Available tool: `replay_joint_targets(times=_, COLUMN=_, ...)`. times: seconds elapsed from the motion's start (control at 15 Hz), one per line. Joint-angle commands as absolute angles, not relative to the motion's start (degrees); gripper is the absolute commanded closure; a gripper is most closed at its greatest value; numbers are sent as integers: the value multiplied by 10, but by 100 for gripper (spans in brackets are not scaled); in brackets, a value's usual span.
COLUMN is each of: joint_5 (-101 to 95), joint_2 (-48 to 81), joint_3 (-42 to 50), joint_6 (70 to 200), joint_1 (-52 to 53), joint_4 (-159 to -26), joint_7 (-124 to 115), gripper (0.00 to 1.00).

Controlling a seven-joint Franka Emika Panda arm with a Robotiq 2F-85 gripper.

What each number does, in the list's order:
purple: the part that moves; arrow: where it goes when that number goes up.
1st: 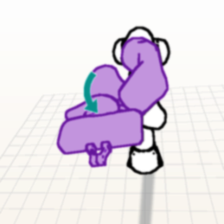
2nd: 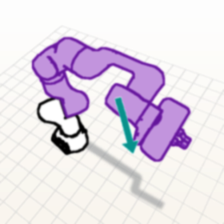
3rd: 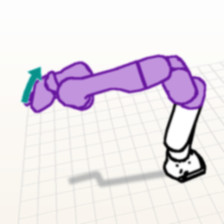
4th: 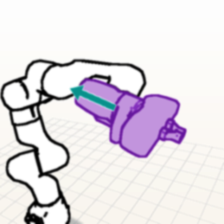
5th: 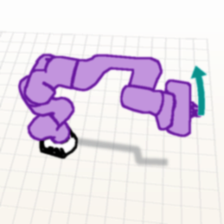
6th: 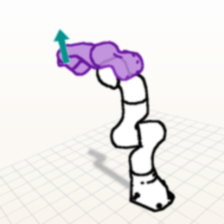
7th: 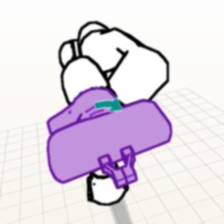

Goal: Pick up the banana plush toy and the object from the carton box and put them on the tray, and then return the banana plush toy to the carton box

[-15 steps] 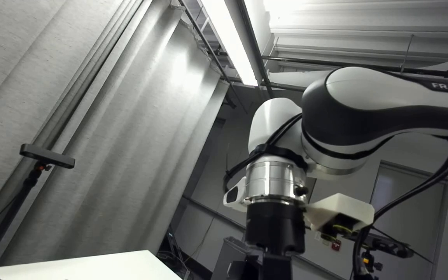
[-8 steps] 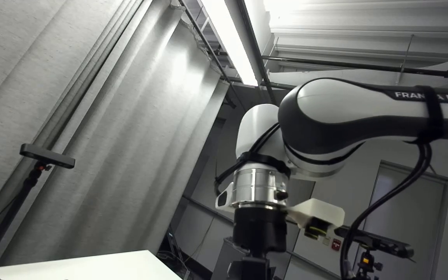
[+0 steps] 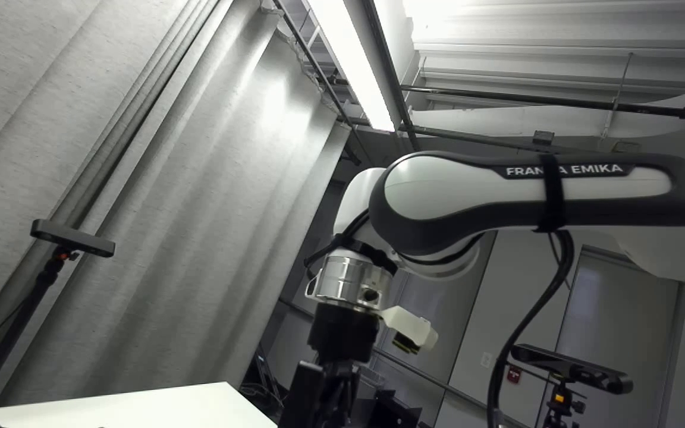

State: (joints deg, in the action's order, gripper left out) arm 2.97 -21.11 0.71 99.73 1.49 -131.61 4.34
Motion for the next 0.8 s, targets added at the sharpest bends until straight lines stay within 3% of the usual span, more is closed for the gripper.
replay_joint_targets(times=0.0, joint_5=-6, joint_2=-153, joint_3=4, joint_6=1034, joint_1=-2, joint_4=-1265, joint_7=21, gripper=0)
replay_joint_targets(times=0.73, joint_5=-9, joint_2=-152, joint_3=10, joint_6=1035, joint_1=-3, joint_4=-1275, joint_7=27, gripper=0)
